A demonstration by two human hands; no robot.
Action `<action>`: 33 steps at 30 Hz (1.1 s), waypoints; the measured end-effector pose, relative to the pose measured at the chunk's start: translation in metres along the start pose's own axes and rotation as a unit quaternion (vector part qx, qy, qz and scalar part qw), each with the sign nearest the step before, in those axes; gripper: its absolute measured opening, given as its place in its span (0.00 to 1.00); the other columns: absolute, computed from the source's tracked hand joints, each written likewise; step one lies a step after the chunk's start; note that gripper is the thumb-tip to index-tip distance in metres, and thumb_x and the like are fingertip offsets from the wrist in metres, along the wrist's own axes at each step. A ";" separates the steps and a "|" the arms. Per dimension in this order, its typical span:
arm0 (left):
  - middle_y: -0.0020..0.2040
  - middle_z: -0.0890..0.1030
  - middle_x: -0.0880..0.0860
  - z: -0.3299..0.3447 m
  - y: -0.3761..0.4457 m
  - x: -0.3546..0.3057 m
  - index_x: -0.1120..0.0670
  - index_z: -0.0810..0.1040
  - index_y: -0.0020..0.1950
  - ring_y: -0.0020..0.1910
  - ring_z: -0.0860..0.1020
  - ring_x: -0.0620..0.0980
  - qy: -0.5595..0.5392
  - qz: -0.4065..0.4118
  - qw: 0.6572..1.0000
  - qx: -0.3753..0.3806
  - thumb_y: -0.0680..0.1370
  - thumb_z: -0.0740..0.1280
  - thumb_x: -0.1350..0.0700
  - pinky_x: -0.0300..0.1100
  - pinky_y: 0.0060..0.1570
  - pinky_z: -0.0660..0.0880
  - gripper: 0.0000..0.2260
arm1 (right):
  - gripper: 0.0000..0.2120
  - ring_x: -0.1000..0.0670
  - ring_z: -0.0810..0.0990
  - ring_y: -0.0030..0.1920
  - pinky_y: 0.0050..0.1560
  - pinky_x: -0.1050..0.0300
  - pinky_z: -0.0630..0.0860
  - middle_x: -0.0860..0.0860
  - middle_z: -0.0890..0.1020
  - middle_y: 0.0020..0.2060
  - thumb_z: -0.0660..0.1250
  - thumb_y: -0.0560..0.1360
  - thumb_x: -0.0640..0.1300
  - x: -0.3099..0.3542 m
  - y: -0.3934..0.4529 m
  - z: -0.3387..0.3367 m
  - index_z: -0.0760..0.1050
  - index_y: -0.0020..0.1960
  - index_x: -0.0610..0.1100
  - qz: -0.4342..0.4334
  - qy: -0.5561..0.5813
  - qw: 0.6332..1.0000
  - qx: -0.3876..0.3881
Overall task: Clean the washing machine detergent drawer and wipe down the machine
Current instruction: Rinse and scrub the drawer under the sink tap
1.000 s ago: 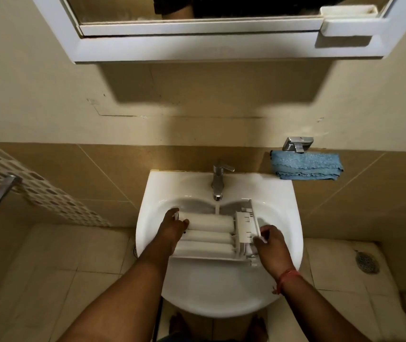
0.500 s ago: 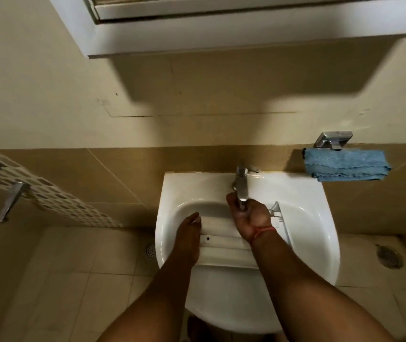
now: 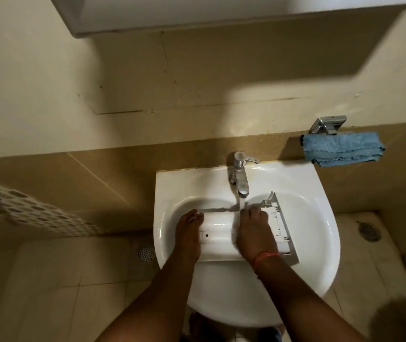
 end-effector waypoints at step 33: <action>0.55 0.81 0.56 0.018 -0.003 -0.016 0.59 0.76 0.63 0.51 0.79 0.52 0.023 0.044 0.998 0.046 0.82 0.58 0.62 0.38 0.43 0.77 0.12 | 0.21 0.48 0.75 0.60 0.64 0.57 0.71 0.44 0.78 0.60 0.63 0.72 0.29 0.076 0.025 -0.033 0.78 0.63 0.41 -0.184 0.423 0.882 0.097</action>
Point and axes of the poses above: each hand's wrist, its own y-axis towards the middle knuckle, its own z-axis out of the palm, x = y × z, the point moved 7 cm from there along y, towards the middle knuckle
